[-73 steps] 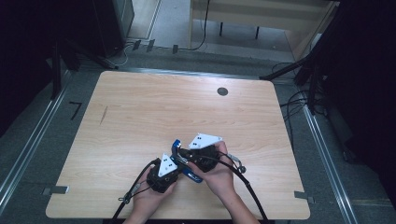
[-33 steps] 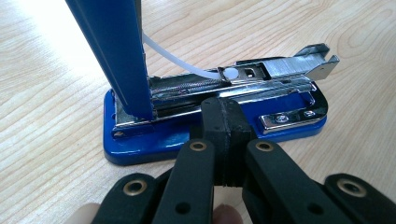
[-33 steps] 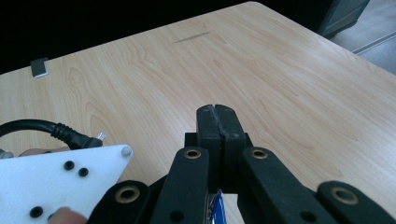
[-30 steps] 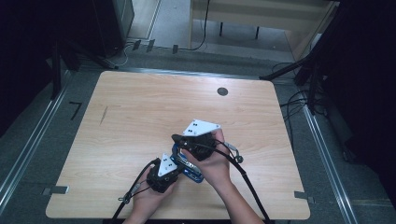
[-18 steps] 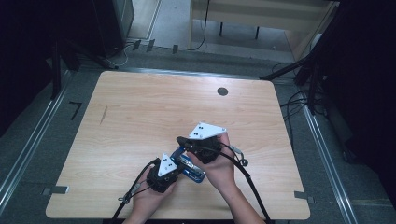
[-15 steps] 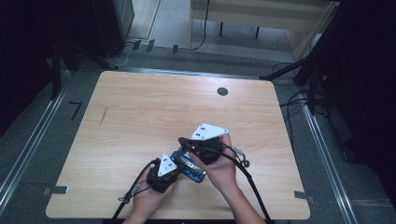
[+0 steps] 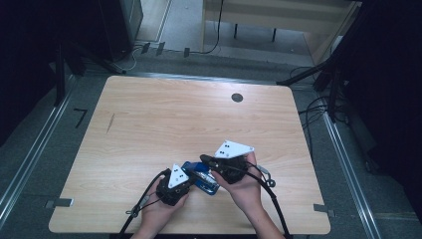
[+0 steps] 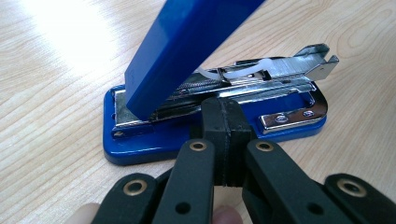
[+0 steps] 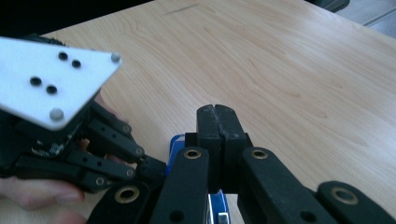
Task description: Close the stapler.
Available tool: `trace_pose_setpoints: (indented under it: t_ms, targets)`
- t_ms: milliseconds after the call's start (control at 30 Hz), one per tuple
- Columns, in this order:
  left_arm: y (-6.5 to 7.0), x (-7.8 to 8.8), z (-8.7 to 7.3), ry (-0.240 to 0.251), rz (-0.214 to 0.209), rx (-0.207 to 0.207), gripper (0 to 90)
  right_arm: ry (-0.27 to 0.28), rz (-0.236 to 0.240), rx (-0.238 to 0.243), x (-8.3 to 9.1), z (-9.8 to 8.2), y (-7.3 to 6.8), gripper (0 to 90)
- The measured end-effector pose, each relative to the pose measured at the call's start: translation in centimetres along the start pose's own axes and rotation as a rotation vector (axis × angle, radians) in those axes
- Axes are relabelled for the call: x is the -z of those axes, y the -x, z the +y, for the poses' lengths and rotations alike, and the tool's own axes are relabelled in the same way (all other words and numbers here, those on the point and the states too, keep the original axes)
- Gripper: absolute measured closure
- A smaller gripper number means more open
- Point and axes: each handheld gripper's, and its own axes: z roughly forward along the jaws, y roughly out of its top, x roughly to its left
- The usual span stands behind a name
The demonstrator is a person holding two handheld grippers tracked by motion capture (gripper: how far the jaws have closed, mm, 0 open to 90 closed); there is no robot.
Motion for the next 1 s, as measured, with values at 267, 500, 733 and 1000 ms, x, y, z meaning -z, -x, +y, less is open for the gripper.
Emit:
trace_pose_setpoints:
  t_ms: [267,500,733,1000]
  targets:
    - [-0.1,0.1,0.0,-0.002,-0.013,-0.008,90.0,-0.018,-0.008,-0.021,0.7,-1.8,0.3,90.0]
    - [0.0,0.1,-0.1,-0.007,-0.031,-0.027,90.0,-0.037,-0.006,-0.032,1.1,-3.4,0.3,90.0]
    - [0.0,0.2,-0.1,-0.010,-0.044,-0.032,90.0,-0.072,-0.002,-0.049,1.0,-5.2,0.0,90.0]
    - [0.1,0.2,-0.2,-0.013,-0.052,-0.042,90.0,-0.046,-0.006,-0.050,1.5,-6.2,-0.3,90.0]
